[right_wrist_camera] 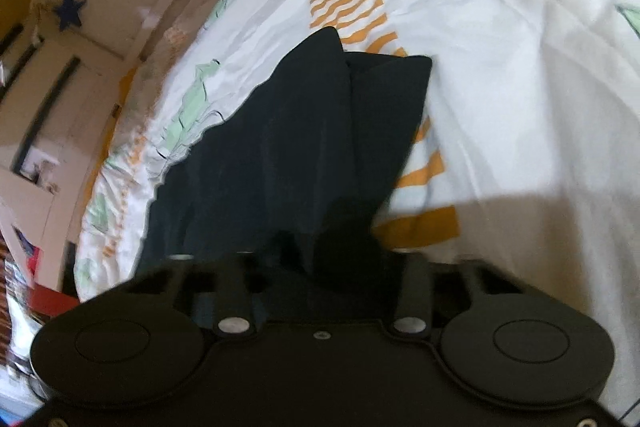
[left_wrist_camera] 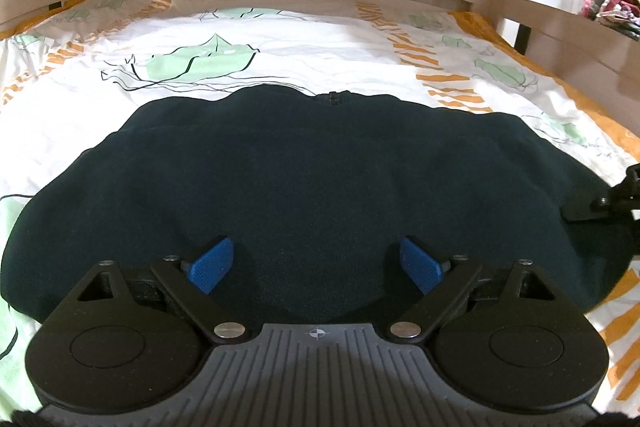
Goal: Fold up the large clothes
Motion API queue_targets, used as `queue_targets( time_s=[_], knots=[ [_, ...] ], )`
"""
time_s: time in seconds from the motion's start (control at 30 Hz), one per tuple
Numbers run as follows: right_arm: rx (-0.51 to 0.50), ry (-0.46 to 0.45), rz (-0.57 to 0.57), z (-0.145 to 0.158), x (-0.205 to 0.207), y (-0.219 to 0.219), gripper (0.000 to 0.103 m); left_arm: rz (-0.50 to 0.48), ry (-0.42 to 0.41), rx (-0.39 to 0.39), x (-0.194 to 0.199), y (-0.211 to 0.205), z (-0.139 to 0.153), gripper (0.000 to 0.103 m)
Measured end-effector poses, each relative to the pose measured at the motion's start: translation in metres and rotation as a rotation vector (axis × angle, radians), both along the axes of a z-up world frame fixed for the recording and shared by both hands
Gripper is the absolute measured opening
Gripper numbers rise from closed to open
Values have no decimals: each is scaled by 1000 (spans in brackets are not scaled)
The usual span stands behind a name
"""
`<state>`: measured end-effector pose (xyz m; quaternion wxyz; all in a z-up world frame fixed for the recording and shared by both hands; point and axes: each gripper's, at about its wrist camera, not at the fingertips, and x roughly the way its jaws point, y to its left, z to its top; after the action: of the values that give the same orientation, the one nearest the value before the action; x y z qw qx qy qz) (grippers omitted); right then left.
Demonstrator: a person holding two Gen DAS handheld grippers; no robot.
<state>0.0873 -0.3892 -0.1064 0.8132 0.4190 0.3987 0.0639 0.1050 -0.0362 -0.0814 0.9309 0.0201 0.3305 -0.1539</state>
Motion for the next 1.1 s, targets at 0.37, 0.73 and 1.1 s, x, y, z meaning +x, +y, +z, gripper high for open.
queue_targets(
  time_s=[0.37, 0.73, 1.1],
  knots=[
    [-47, -149, -24, 37, -12, 9, 27, -12, -19, -8, -16, 9, 14, 82],
    [-74, -289, 106, 120, 19, 61, 23, -16, 4, -14, -9, 4, 1, 80],
    [-50, -261, 414, 127, 116, 193, 23, -22, 13, -101, -37, 58, 27, 67]
  ],
)
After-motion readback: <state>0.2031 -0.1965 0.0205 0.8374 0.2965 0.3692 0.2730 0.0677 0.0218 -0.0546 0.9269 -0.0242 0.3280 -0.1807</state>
